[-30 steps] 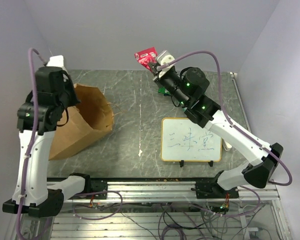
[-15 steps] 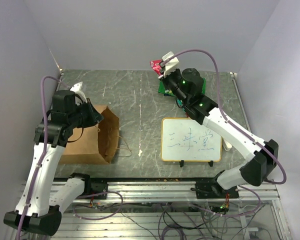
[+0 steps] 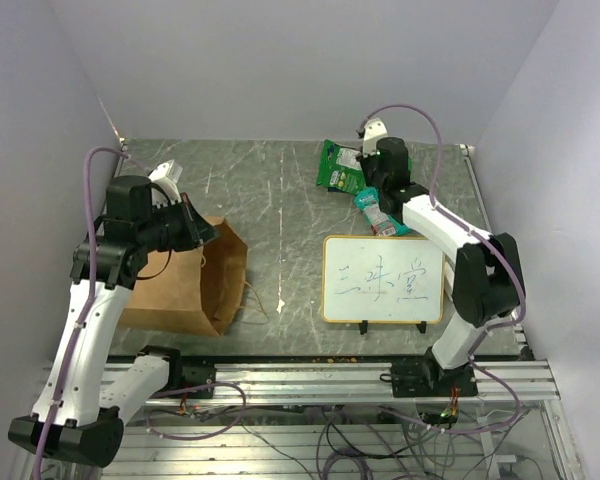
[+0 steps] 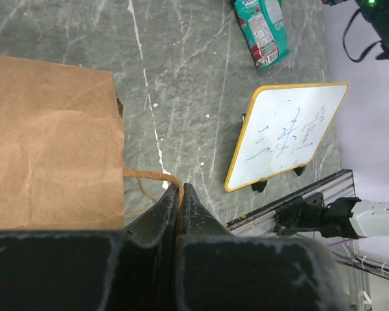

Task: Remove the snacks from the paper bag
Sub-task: Place the snack at the center of the board.

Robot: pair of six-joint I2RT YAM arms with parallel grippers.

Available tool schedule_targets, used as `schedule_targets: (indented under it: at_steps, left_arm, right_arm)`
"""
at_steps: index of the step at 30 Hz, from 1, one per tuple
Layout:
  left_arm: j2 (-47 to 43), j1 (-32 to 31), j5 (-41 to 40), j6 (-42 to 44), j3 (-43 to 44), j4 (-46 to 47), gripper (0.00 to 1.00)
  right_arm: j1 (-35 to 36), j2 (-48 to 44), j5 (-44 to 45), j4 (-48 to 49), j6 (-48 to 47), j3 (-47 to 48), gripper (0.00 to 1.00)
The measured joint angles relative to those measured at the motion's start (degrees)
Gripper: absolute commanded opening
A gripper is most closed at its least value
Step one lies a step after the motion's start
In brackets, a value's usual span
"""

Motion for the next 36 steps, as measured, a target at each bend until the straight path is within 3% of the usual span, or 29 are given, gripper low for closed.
schedule_targets:
  at_steps: [11,21,36]
  left_arm:
    - [4.2,0.0,1.7,2.8,3.4,-0.4,0.07]
    - [5.5,0.0,1.6,4.9,5.4,-1.5,0.07]
    - [3.6,0.0,0.1,5.0,5.4,-3.9,0.07]
  right_arm:
    - [-7.4,12.9,-2.9,5.2,0.4,2.5,0.00]
    - [-7.5,14.8,-4.1,5.6,2.5,2.9,0.00]
    - [-7.5,13.4,-6.6,4.6,3.8,0.7,0.22]
